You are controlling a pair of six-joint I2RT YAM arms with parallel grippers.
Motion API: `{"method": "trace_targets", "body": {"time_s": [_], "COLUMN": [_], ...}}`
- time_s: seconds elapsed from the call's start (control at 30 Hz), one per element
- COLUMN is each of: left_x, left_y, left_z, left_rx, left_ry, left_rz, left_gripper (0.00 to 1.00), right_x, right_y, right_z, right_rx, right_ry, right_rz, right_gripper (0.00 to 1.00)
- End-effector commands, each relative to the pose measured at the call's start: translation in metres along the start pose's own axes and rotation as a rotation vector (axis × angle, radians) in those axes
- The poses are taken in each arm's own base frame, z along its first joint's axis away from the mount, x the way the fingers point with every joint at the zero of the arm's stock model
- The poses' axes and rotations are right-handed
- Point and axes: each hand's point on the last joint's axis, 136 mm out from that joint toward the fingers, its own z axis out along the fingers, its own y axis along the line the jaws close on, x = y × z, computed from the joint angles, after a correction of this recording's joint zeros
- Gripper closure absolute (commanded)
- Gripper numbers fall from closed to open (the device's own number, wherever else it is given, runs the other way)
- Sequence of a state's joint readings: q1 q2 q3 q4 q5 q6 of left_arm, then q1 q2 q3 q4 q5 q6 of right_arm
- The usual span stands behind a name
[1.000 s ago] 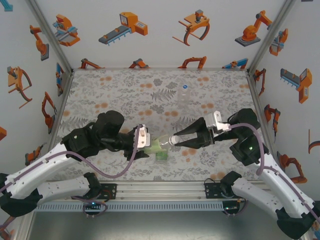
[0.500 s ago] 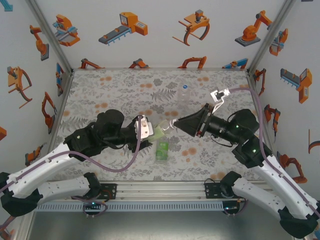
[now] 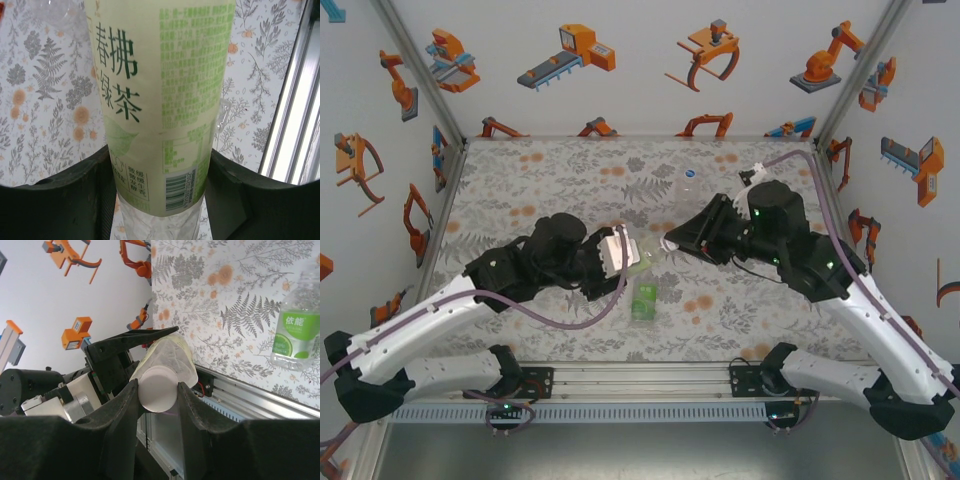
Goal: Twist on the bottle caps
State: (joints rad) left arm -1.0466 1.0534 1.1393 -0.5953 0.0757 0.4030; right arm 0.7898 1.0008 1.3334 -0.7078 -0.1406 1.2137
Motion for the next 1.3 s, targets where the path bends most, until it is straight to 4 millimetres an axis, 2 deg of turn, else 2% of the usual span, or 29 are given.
{"method": "trace_targets", "body": {"time_s": [0.0, 0.17, 0.33, 0.37, 0.53, 0.67, 0.77, 0.93, 1.03, 1.17, 1.27], "left_x": [-0.037, -0.038, -0.028, -0.023, -0.008, -0.004, -0.004, -0.006, -0.011, -0.021, -0.027], "left_y": [0.015, 0.011, 0.001, -0.001, -0.012, -0.018, -0.020, -0.029, -0.038, -0.048, -0.054], "left_z": [-0.008, -0.008, -0.005, -0.004, 0.001, 0.000, -0.001, -0.006, -0.012, -0.023, -0.028], "left_rx": [-0.045, -0.033, 0.005, 0.013, 0.063, 0.084, 0.091, 0.137, 0.190, 0.253, 0.285], "left_ry": [-0.101, -0.129, -0.113, -0.097, -0.053, -0.056, -0.062, -0.091, -0.119, -0.163, -0.188], "left_rz": [-0.011, 0.006, 0.045, 0.047, 0.044, 0.035, 0.034, 0.047, 0.058, 0.064, 0.065], "left_gripper": [1.00, 1.00, 1.00, 1.00, 1.00, 1.00, 1.00, 1.00, 1.00, 1.00, 1.00], "right_x": [0.026, 0.028, 0.019, 0.017, 0.011, 0.008, 0.003, -0.004, 0.005, 0.035, 0.069], "right_y": [-0.021, -0.016, -0.010, -0.008, 0.001, 0.004, 0.016, 0.054, 0.075, 0.094, 0.090], "right_z": [0.007, 0.014, 0.000, -0.002, -0.011, -0.014, -0.019, -0.041, -0.059, -0.089, -0.097], "right_rx": [0.110, 0.083, 0.096, 0.097, 0.078, 0.068, 0.016, -0.162, -0.313, -0.533, -0.648], "right_ry": [0.098, 0.099, 0.063, 0.058, 0.032, 0.016, -0.012, -0.101, -0.154, -0.176, -0.056], "right_rz": [0.052, 0.095, -0.013, -0.039, -0.135, -0.176, -0.247, -0.526, -0.776, -1.125, -1.378], "right_gripper": [1.00, 0.98, 0.67, 0.63, 0.54, 0.44, 0.35, 0.35, 0.38, 0.40, 0.41]}}
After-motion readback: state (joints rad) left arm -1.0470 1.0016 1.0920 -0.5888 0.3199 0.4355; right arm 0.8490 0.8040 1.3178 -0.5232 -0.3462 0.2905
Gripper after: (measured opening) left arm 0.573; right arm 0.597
